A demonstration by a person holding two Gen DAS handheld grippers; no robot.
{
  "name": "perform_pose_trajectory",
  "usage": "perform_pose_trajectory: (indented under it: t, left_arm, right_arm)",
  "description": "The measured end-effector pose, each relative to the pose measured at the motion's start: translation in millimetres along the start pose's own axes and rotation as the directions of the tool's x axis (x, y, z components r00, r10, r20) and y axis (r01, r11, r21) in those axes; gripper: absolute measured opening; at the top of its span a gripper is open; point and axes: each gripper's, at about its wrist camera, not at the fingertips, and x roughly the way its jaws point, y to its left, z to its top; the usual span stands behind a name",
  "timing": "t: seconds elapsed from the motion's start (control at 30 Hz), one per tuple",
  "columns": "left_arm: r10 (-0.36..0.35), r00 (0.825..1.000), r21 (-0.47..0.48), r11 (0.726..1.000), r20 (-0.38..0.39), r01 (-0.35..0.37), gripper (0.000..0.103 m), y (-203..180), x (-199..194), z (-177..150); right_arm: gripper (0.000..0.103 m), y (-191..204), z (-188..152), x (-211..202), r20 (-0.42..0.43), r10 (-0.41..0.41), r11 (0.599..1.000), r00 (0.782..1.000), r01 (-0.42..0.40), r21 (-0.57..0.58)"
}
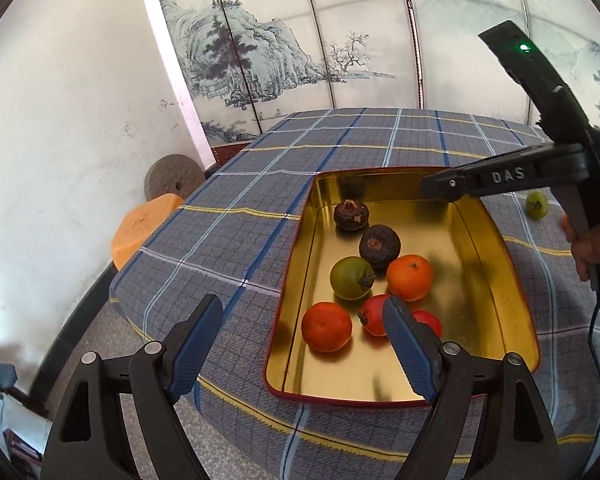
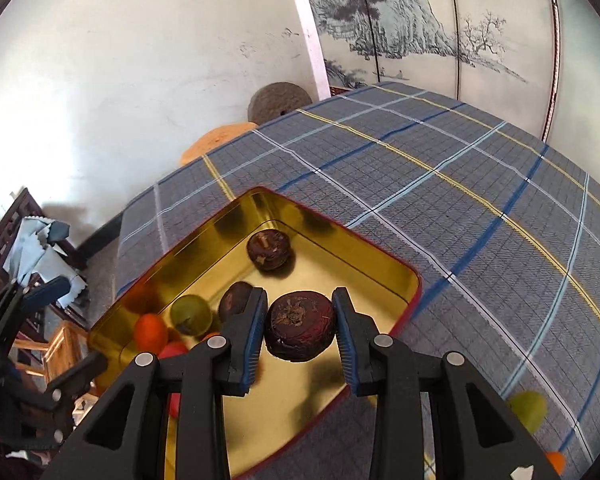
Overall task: Organize fruits
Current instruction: 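Carry the mangosteen with the right gripper into the tin and release, then reach the left gripper to the green lime and close on it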
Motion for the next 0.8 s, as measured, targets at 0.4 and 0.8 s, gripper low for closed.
perform_pose_trajectory:
  t: [0.4,0.8]
  left_arm:
    - [-0.003,1.0,-0.006,1.0,-0.024,0.003,0.086,5,5,-4]
    - [-0.009,1.0,0.041,0.999,-0.008,0.009,0.087,-7,-5,-2]
  right_arm:
    - [0.039,0,15,-2,0.078,-0.005,0.999,0.997,0.002,0.038]
    - [0.094,-23,-56,-104,0.236,-0.059,0.99,0.97,0.027,0.136]
